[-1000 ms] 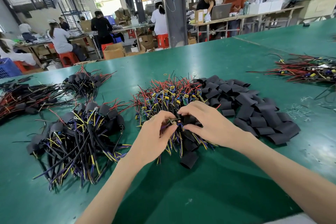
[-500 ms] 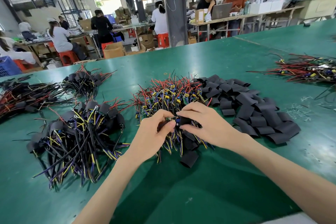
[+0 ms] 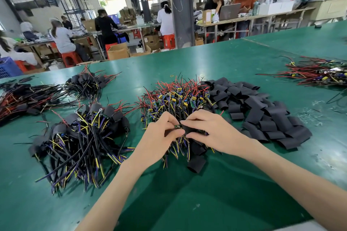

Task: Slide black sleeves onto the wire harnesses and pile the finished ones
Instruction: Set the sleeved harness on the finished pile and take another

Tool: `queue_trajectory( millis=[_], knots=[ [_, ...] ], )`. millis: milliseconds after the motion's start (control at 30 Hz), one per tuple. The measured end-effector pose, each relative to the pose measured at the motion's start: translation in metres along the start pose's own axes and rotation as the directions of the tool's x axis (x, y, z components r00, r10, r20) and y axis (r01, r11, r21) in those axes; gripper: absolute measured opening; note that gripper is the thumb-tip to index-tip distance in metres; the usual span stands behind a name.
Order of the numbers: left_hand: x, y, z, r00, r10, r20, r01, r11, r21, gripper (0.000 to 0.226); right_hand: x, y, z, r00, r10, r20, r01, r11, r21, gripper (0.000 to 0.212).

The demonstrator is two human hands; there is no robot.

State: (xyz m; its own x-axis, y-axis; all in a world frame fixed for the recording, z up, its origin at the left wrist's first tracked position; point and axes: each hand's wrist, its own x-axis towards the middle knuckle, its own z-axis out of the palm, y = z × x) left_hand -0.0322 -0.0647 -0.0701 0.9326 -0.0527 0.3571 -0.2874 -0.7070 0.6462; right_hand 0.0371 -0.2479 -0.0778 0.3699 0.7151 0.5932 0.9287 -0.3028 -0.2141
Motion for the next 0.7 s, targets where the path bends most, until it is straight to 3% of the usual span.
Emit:
queue_trajectory(
  millis=[233,400,700],
  knots=[
    [-0.0007,0.0026,-0.001,0.997,0.052,-0.064,-0.047,0.996,0.07,0.025,0.0002,0.0036,0.0006,0.999,0.044,-0.008,-0.044,0.999,0.003,0.034],
    [-0.0019,0.0067,0.002,0.995,-0.009,-0.103,0.009,1.0,0.002,0.035,0.0007,0.001,0.0001,0.997,0.073,0.032,-0.075,0.996,0.042,0.036],
    [-0.001,0.0065,0.0026,0.99,-0.018,-0.136,0.016,1.0,-0.02,0.014,0.0013,-0.0021,0.0008,0.996,0.081,0.046,-0.083,0.996,0.044,0.036]
  ],
)
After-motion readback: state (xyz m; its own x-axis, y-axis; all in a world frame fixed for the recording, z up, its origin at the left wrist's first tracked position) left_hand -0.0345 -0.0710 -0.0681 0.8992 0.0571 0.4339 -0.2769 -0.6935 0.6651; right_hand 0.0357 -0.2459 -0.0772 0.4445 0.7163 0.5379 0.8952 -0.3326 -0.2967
